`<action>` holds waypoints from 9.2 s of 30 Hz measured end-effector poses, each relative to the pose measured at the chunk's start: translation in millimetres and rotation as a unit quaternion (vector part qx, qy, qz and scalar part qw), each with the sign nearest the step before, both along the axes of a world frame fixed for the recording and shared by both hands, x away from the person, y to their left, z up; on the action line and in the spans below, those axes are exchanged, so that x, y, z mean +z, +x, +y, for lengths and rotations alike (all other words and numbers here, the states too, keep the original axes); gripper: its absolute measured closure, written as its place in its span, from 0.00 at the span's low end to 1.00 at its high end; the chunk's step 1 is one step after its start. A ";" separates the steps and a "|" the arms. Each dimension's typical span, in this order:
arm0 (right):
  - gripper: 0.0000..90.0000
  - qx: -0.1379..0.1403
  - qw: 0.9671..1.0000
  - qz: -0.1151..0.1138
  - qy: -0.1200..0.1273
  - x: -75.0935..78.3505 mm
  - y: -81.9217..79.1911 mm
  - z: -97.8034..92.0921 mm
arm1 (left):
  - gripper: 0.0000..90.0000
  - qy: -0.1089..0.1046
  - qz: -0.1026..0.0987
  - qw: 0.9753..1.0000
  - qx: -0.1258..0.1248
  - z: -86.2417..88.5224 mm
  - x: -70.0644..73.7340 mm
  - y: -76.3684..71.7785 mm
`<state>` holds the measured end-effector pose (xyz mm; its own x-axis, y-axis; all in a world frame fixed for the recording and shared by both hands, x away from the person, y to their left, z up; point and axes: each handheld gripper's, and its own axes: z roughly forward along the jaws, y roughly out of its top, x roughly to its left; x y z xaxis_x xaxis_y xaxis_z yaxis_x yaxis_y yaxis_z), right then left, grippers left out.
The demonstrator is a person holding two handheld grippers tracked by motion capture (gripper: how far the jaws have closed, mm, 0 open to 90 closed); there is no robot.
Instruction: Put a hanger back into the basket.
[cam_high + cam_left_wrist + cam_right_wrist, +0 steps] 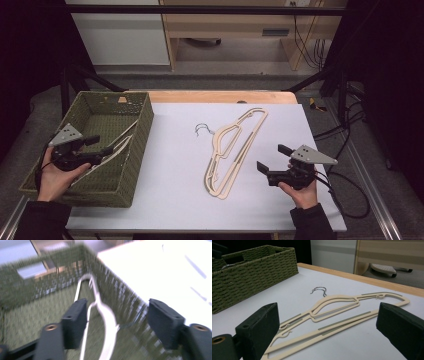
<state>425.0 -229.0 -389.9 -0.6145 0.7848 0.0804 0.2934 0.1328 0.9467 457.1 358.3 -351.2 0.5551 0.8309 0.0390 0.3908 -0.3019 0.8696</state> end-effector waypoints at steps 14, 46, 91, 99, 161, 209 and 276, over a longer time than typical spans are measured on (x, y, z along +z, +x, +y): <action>0.06 -0.001 1.000 -0.003 0.008 2.3 0.1 -0.7 | 0.12 -0.093 -0.062 0.993 -0.036 -101.1 13.3 -32.5; 0.05 -0.001 1.000 -0.002 0.001 2.3 -0.6 -1.6 | 0.21 -0.008 0.064 0.995 -0.079 -250.2 -88.4 33.9; 0.05 0.009 1.000 0.003 -0.001 0.1 -0.4 1.9 | 0.87 0.068 0.162 0.983 -0.061 -264.7 -115.7 51.0; 0.05 0.008 1.000 0.002 0.000 0.5 -0.9 2.1 | 0.74 0.091 0.158 0.983 -0.035 -267.9 -117.5 43.5; 0.63 0.020 0.988 0.128 -0.083 -40.7 171.7 160.5 | 0.88 0.110 0.007 0.993 -0.044 -240.6 -57.8 -18.0; 0.99 0.077 0.995 0.034 -0.059 -11.2 103.9 136.2 | 0.51 -0.008 0.082 0.990 -0.111 -260.3 -68.1 33.5; 0.06 0.019 1.000 0.005 -0.016 3.3 -4.8 14.2 | 0.96 -0.004 -0.042 0.995 -0.094 -104.5 80.2 -17.5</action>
